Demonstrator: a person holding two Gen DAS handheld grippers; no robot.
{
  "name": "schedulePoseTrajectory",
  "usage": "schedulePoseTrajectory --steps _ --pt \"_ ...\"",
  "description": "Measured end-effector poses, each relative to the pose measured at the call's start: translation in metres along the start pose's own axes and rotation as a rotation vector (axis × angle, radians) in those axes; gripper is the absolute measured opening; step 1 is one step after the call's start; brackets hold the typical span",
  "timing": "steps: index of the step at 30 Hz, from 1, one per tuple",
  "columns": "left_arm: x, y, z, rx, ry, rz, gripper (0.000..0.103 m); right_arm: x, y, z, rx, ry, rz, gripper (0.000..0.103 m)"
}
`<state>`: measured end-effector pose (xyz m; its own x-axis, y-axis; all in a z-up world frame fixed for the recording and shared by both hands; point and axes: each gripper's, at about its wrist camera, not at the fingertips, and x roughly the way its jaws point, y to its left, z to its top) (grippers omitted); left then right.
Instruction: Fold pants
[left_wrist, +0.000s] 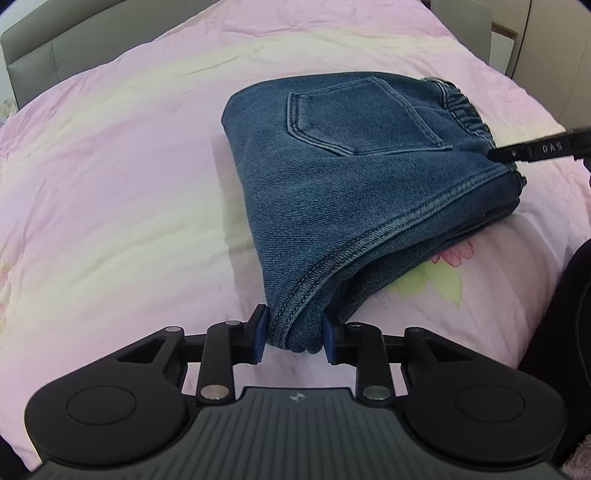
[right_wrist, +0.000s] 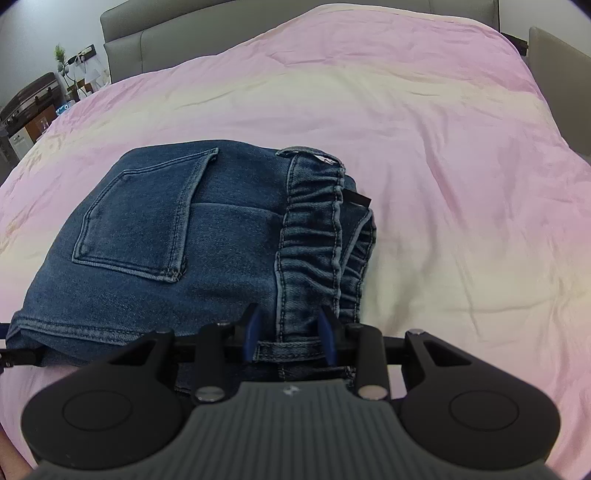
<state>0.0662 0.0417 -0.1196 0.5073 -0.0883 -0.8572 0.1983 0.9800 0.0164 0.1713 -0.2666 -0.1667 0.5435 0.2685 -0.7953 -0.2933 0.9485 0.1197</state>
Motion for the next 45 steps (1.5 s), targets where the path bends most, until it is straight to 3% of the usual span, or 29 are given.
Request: schedulePoseTrajectory --steps 4,9,12,16,20,25,27,29,31,33,39,45 --pt "0.015 0.021 -0.007 -0.087 0.064 -0.031 0.028 0.000 0.003 -0.006 -0.054 0.042 -0.016 0.031" --pt "0.041 0.025 -0.017 -0.115 0.109 -0.032 0.028 0.014 -0.001 -0.007 -0.068 0.103 0.000 0.037" --pt "0.034 0.024 -0.009 -0.093 0.116 -0.039 0.028 0.016 -0.010 -0.003 -0.028 0.113 0.016 0.039" --pt "0.014 0.027 0.000 -0.076 0.134 -0.088 0.036 0.004 -0.016 0.006 0.010 0.097 0.036 0.041" --pt "-0.012 0.034 0.013 -0.066 0.077 -0.129 0.037 -0.016 -0.026 0.016 0.062 0.068 0.059 0.044" --pt "-0.018 0.049 0.055 -0.182 -0.045 -0.178 0.041 -0.024 -0.033 0.026 0.095 0.021 0.041 0.044" --pt "-0.009 0.057 0.074 -0.246 -0.085 -0.180 0.050 -0.020 -0.036 0.035 0.125 0.023 0.052 0.045" --pt "0.005 0.067 0.087 -0.332 -0.100 -0.212 0.062 -0.012 -0.039 0.043 0.156 0.034 0.043 0.070" --pt "0.022 0.076 0.096 -0.425 -0.099 -0.262 0.065 -0.001 -0.047 0.049 0.204 0.065 0.083 0.079" --pt "0.038 0.082 0.101 -0.492 -0.095 -0.286 0.068 0.012 -0.057 0.052 0.253 0.102 0.117 0.080" --pt "0.087 0.092 0.094 -0.608 -0.027 -0.267 0.072 0.051 -0.081 0.045 0.386 0.176 0.236 0.080" --pt "0.112 0.104 0.080 -0.689 -0.004 -0.331 0.088 0.086 -0.099 0.030 0.533 0.225 0.358 0.088"
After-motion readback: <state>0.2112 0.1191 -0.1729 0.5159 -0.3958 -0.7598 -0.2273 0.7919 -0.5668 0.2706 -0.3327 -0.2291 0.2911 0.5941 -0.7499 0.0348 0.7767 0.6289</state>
